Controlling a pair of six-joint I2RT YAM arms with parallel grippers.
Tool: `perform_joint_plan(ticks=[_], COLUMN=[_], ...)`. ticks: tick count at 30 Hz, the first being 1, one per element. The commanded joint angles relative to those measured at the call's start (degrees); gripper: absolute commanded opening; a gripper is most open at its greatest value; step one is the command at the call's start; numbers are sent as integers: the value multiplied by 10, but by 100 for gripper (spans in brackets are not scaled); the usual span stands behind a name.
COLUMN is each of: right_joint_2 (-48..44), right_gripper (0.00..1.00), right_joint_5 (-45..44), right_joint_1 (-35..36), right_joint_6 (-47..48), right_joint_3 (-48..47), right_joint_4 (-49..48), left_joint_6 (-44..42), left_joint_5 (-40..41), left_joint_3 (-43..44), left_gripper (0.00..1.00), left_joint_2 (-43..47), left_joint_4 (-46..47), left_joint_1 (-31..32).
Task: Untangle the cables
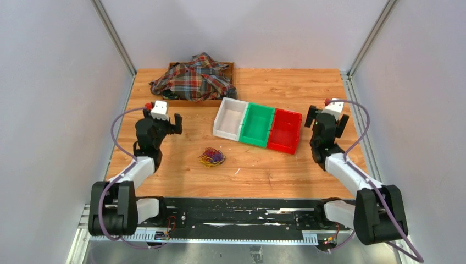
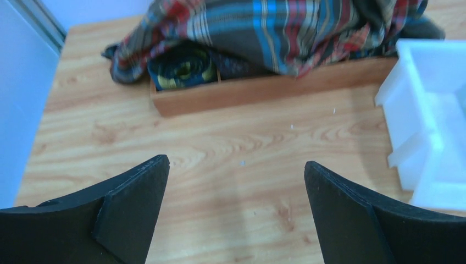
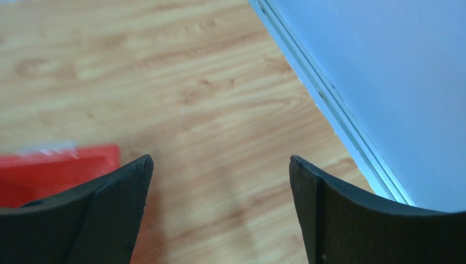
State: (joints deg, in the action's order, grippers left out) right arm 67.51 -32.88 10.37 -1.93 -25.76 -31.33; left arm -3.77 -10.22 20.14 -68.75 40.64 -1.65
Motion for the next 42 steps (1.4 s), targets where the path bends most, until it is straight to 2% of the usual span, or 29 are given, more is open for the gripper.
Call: perform_joint_plan(ticks=[1,3,5,9,11,13,15,19,27,30,37,42], right_joint_2=[-36,-73,-143,-233,-236,-197,-147,-107,-26,-2,-2,-7], right_gripper=[93,93,93,93,93,92,83,75,73,73,76,68], right_joint_5=[3,35,94,217,287,366,403,378,303,300,278,288], right_joint_1=[7,-3,-16,-17,-17,-11,15,119,296,329,367,368], right_joint_6=[-153,-228,-308,-365,-351,-321,-292,-270,-242,-241,-232,-234], right_joint_3=[-92,-72,-27,45,41,-3,-60,-83,-135,-144,-160,-150], right_joint_4=[261,265,217,142,135,183,259,275,286,276,297,294], left_joint_6=[-30,-21,-20,-63,-90,-101,-103,-123,-139,-141,-141,-140], left_joint_5=[-21,-31,-60,-151,-201,-227,-244,-260,-253,-256,-287,-293], left_joint_3=[96,131,183,283,321,352,372,371,344,349,371,380], left_gripper=[98,98,98,98,98,98,98,98,100,95,76,65], left_joint_2=[42,56,58,27,3,-24,-46,-52,-68,-103,-183,-213], left_joint_4=[-254,-332,-420,-596,-667,-723,-765,-788,-787,-783,-783,-783], left_joint_1=[2,2,2,2,2,8,16,28,89,110,126,136])
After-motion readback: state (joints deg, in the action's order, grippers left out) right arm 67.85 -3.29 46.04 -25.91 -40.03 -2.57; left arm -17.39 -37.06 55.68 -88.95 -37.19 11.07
